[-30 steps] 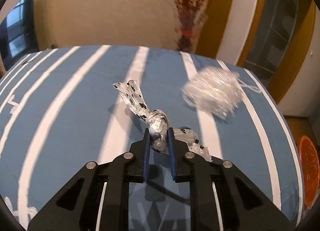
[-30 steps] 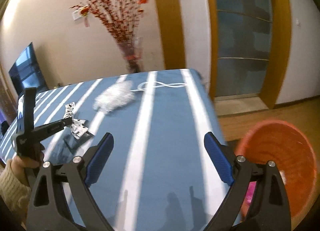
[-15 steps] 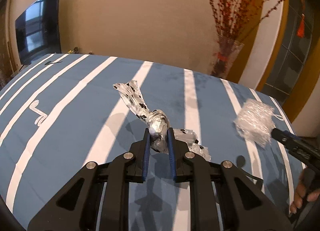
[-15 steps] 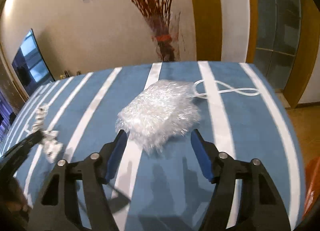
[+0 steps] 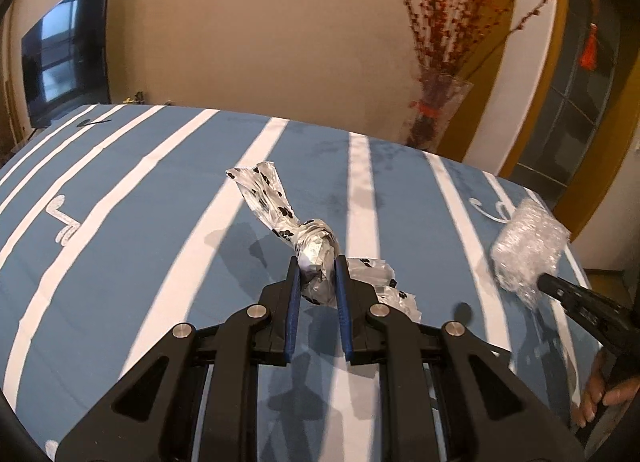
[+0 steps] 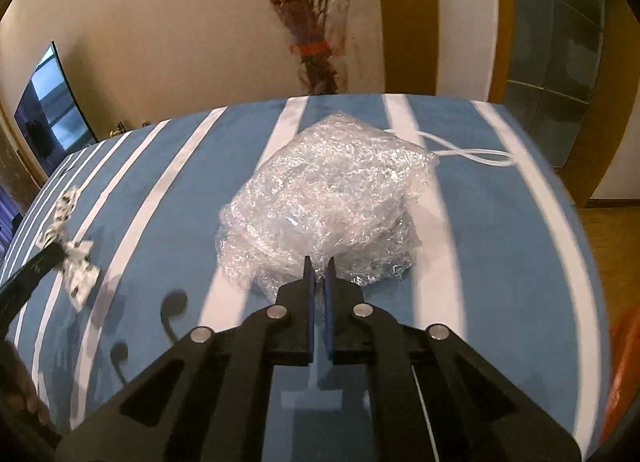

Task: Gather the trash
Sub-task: 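Carry both items over the wastebasket and open both tools to drop them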

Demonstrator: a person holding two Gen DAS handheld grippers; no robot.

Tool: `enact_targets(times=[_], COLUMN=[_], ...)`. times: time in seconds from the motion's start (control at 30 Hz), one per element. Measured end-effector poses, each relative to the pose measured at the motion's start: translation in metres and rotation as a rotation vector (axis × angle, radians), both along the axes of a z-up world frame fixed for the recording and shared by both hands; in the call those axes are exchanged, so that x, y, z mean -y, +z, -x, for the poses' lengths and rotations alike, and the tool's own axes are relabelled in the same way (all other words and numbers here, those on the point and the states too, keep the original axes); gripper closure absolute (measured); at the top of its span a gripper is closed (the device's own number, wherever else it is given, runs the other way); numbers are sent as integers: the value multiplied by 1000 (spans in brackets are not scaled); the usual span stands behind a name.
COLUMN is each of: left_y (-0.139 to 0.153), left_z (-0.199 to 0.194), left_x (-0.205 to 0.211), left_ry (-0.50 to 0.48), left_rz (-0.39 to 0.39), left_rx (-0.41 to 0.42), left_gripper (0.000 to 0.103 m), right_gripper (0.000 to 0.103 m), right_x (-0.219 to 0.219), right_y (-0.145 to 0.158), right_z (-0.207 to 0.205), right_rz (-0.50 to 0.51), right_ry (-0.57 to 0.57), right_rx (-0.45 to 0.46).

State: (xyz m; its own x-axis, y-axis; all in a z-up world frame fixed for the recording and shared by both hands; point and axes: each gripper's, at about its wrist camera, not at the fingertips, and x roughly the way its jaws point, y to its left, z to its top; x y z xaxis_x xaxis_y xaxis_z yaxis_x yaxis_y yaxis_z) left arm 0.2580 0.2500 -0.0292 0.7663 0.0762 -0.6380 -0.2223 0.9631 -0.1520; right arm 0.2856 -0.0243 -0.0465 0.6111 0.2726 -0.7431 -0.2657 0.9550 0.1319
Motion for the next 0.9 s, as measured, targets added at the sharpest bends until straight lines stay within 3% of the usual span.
enact_targets(times=[0.47,0.9], left_y=[28,46], left_z=[41,76], left_x=[113,257], left_ry=[-236,-520], left_rz=[32,56], left_rx=[37,45], left_gripper=[87,87], right_gripper=[98,98], right_x=[147,256], right_y=[53,60], right_z=[134,212], right_rz=[0,-23], right_ry=[-166,-369], right_rx=[112,158])
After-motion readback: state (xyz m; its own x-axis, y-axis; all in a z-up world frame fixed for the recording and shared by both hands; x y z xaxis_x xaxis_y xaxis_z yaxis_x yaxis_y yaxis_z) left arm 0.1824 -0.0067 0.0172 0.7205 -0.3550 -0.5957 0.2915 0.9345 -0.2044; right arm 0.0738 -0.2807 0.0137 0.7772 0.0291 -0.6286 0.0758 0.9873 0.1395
